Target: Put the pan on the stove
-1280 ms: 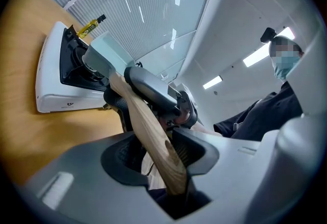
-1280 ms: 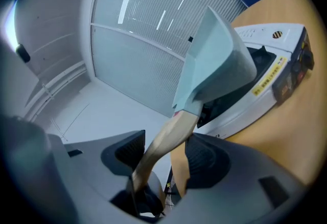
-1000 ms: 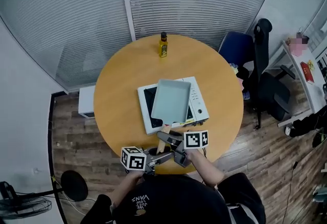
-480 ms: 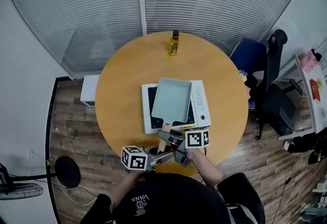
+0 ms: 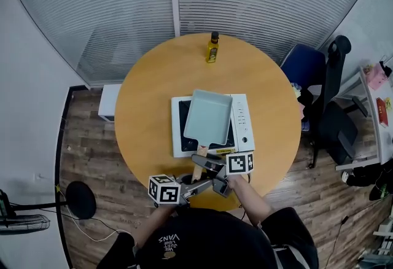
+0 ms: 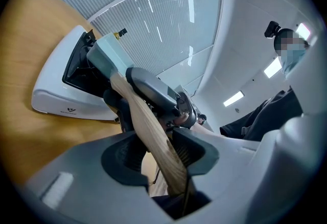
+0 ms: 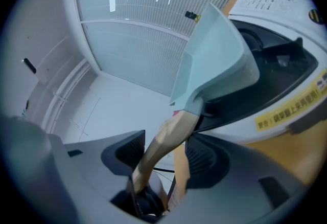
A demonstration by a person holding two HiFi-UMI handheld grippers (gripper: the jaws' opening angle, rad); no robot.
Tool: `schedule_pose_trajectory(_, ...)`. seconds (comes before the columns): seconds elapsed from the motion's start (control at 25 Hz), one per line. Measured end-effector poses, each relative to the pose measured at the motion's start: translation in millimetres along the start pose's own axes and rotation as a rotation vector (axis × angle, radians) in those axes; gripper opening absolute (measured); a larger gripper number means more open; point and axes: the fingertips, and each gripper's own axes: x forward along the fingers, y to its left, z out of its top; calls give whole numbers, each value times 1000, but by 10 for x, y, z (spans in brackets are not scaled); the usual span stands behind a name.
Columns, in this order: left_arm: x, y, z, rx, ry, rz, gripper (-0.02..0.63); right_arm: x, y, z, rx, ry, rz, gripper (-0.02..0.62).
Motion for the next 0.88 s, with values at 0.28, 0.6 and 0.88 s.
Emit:
schedule_pose_trajectory(0.28, 96, -16, -4, -7, -19, 5, 150, -66, -24, 18, 1, 23, 22, 221)
schedule_pose_trajectory(0.6, 271, -99, -15, -21, -43, -31, 163, -160, -29, 44, 2, 64, 80, 221)
schedule_pose_trajectory(0.88, 436, -171, -17, -33, -30, -64, 164, -235, -34, 77, -5, 102, 92, 222)
